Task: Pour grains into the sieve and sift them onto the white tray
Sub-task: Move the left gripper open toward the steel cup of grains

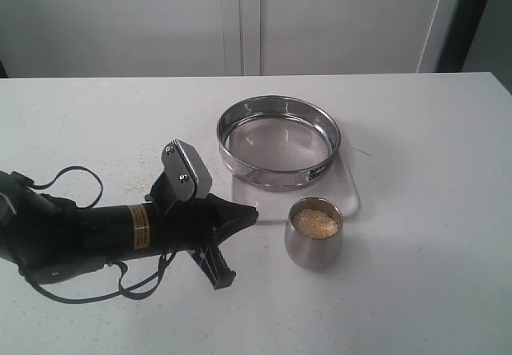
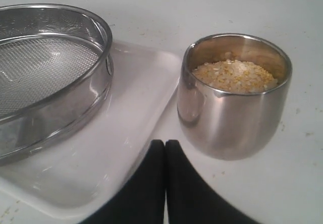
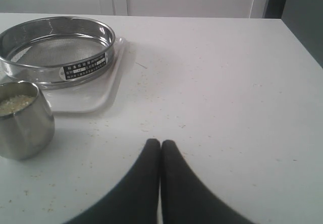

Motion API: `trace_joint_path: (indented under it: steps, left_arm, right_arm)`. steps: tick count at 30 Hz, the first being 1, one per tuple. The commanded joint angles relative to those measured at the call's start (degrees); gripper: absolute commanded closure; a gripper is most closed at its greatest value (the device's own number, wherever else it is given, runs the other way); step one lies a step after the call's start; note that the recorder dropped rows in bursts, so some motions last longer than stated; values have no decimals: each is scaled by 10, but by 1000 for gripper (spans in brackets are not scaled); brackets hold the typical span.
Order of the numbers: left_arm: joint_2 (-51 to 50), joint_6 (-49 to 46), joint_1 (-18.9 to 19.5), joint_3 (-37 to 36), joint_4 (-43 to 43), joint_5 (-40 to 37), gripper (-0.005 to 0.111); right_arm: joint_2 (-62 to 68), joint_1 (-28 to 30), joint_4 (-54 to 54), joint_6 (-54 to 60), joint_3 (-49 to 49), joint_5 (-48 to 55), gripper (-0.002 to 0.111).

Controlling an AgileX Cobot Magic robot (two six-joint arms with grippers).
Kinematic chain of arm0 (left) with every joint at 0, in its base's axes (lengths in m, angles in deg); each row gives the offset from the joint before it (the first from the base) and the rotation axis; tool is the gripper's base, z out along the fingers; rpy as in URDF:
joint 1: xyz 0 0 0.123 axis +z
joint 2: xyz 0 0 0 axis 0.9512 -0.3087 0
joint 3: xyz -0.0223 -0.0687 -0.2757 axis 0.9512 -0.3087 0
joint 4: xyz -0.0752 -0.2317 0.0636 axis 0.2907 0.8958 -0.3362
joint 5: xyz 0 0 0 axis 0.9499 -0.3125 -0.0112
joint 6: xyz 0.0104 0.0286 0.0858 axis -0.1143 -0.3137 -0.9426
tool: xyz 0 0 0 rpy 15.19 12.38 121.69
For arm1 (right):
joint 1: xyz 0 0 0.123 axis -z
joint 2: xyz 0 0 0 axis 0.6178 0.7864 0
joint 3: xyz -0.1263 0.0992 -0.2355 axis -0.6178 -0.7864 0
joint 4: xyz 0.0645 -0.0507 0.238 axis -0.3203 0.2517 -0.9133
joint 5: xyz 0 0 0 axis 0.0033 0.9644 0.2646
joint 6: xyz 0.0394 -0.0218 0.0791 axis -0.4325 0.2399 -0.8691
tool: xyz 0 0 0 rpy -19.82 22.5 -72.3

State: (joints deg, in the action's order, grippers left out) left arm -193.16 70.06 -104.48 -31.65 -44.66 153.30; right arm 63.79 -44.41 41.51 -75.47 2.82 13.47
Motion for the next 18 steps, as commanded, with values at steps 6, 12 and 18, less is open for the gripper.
trace_joint_path:
  steps: [6,12,18]
  left_arm:
    - [0,0,-2,2,0,48,107]
    - [0,0,-2,2,4,65,107]
    - [0,-4,-2,2,-1,57,107]
  right_arm:
    - [-3,6,1,1,-3,-9,108]
    - [-3,6,1,1,-3,-9,108]
    - [-3,6,1,1,-3,-9,108]
